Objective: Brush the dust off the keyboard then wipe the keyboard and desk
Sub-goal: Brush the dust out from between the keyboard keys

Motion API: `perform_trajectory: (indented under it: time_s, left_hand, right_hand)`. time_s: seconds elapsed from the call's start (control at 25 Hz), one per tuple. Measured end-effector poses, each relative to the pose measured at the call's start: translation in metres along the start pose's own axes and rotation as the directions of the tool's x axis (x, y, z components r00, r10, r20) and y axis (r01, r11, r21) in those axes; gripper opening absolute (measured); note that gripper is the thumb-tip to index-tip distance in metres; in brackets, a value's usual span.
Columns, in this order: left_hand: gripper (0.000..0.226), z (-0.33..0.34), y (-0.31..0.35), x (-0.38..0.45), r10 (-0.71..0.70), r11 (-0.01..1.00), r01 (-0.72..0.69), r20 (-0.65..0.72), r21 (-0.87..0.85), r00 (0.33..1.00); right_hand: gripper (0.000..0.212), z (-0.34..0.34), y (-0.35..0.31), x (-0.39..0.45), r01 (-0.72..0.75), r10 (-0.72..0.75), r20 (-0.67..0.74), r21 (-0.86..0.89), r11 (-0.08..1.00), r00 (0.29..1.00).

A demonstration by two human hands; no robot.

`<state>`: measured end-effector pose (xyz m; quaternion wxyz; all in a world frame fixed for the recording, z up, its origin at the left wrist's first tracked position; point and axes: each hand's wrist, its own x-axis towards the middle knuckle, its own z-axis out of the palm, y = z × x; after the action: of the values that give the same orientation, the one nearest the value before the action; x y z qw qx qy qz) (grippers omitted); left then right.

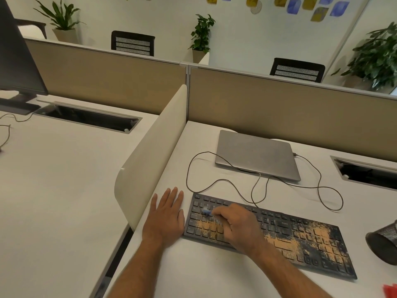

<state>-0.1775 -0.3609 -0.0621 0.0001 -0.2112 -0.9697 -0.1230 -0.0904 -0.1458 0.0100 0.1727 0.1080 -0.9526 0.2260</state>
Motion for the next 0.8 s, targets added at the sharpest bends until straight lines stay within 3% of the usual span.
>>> perform_trajectory:
  time_s: [0.2,0.36,0.68,0.8]
  left_hand:
    - [0.075,0.000,0.000,0.000,-0.001,1.000,0.001,-0.009,-0.003,1.000]
    - [0.074,0.000,0.000,0.000,0.006,1.000,-0.006,-0.009,-0.003,1.000]
    - [0.073,0.001,0.000,0.000,0.013,1.000,-0.013,-0.017,-0.010,1.000]
    - [0.073,0.000,0.000,0.000,0.012,1.000,-0.012,-0.017,-0.010,1.000]
  right_hand:
    - [0.020,0.002,-0.002,0.009,-0.051,0.054,-0.039,0.083,0.995,0.998]
    - [0.022,0.008,-0.012,0.019,0.005,-0.009,0.031,0.108,0.994,0.999]
    - [0.013,-0.009,-0.008,0.029,0.094,-0.075,0.158,-0.117,0.989,0.985]
    - [0.010,-0.020,-0.009,0.035,0.082,-0.072,0.108,-0.096,0.992,0.992]
